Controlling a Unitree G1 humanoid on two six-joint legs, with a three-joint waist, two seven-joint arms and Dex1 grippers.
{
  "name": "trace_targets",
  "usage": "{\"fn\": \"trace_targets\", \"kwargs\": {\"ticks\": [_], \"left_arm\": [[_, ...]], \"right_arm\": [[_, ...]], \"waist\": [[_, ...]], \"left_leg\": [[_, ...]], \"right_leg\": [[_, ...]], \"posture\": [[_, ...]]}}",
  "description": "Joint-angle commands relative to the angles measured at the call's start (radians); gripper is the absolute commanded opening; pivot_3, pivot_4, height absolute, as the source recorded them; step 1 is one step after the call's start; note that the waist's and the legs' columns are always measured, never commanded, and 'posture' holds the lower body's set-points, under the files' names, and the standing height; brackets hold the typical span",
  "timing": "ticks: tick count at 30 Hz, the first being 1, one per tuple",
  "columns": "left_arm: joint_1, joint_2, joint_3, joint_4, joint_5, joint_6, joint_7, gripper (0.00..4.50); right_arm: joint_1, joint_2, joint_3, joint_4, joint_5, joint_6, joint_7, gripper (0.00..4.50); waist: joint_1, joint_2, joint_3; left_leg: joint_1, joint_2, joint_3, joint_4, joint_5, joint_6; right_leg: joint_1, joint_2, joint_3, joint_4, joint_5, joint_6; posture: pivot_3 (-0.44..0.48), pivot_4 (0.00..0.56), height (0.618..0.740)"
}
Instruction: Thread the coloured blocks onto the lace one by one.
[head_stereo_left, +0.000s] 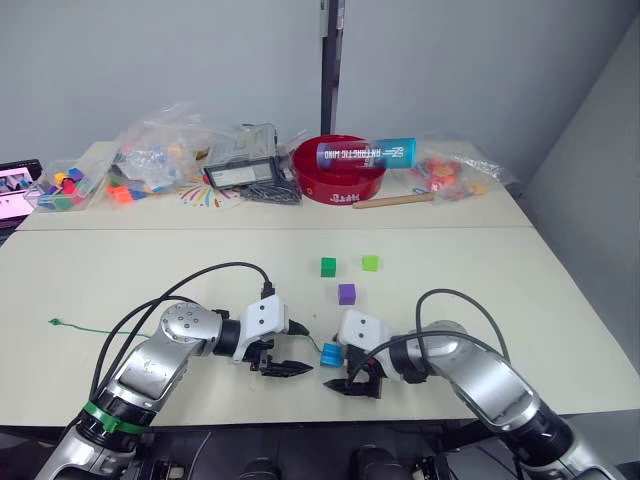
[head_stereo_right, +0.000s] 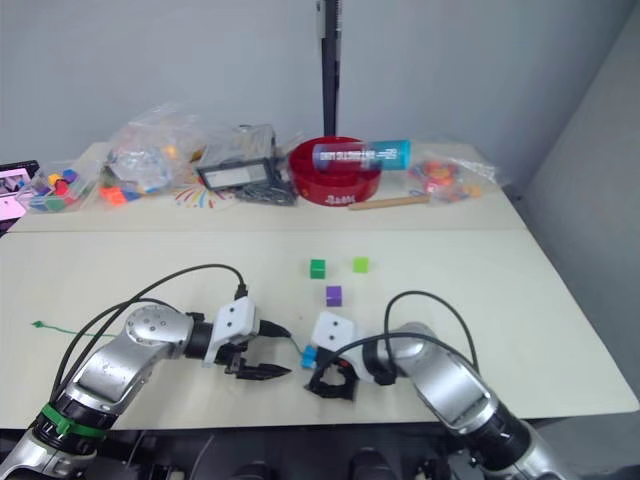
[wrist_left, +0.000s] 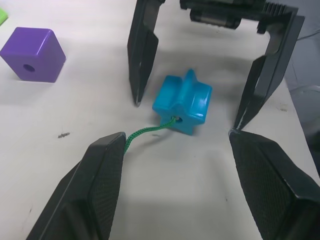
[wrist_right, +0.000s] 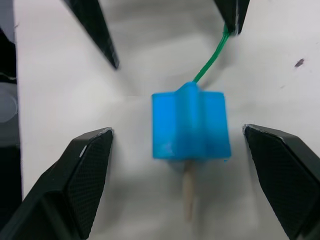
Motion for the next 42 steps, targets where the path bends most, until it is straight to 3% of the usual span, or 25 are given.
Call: {"fn": "trace_targets", "kwargs": {"ticks": [1,12,19,22,23,36,42], "left_arm": [[-0.023,0.007,0.009,0.006,-0.009,-0.02,-0.013,3.46],[-0.017,0.011,-0.061,0.052,0.04,-0.033,-0.037,3.46],[-0.041,-0.057,-0.075,0.089,0.061,-0.048,0.009,3.46],[-0.033,-0.055,-0.052,0.063,0.014,-0.017,-0.013,4.26],[-0.031,-0.05,-0.048,0.057,0.01,-0.016,-0.013,4.5],[-0.104,-0.114,-0.105,0.109,0.057,-0.084,-0.008,4.5],[-0.142,-0.131,-0.168,0.202,0.114,-0.151,-0.038,4.5]], "right_arm": [[0.02,-0.033,-0.034,-0.025,0.027,-0.01,0.01,4.47],[0.05,-0.037,-0.032,0.029,0.014,-0.067,-0.022,4.47],[0.038,-0.016,-0.022,0.03,0.011,-0.056,-0.041,4.47],[0.041,-0.023,-0.027,0.034,0.009,-0.058,-0.041,4.5],[0.045,-0.028,-0.027,0.036,0.006,-0.062,-0.04,4.24],[0.062,-0.058,-0.032,0.05,0.0,-0.054,-0.042,0.01],[0.066,-0.058,-0.035,0.042,-0.001,-0.043,-0.053,0.01]], "waist": [[0.0,0.0,0.0],[-0.003,0.0,0.0],[-0.005,0.0,0.0],[-0.006,0.0,0.0],[-0.006,0.0,0.0],[0.001,0.0,0.0],[0.001,0.0,0.0]], "left_leg": [[0.0,0.0,0.0,0.0,0.0,0.0],[0.0,0.0,0.0,0.0,0.0,0.0],[0.001,0.0,0.0,0.0,0.0,0.0],[0.001,0.0,0.0,0.0,0.0,0.0],[0.001,0.0,0.0,0.0,0.0,0.0],[0.001,-0.001,0.0,0.001,0.0,0.0],[0.001,-0.001,0.0,0.001,0.0,0.0]], "right_leg": [[0.0,0.0,0.0,0.0,0.0,0.0],[0.0,0.0,0.0,0.0,0.0,0.001],[0.001,0.0,0.0,0.001,0.0,0.0],[0.001,0.0,0.0,0.002,0.0,0.0],[0.001,0.001,0.0,0.002,0.0,0.0],[0.002,0.0,0.0,0.002,0.0,0.0],[0.002,0.0,0.0,0.002,0.0,0.0]], "posture": [[0.0,0.15,0.731],[0.0,0.15,0.731],[0.0,0.15,0.731],[0.0,0.15,0.731],[0.0,0.15,0.731],[0.0,0.15,0.731],[0.0,0.15,0.731]]}}
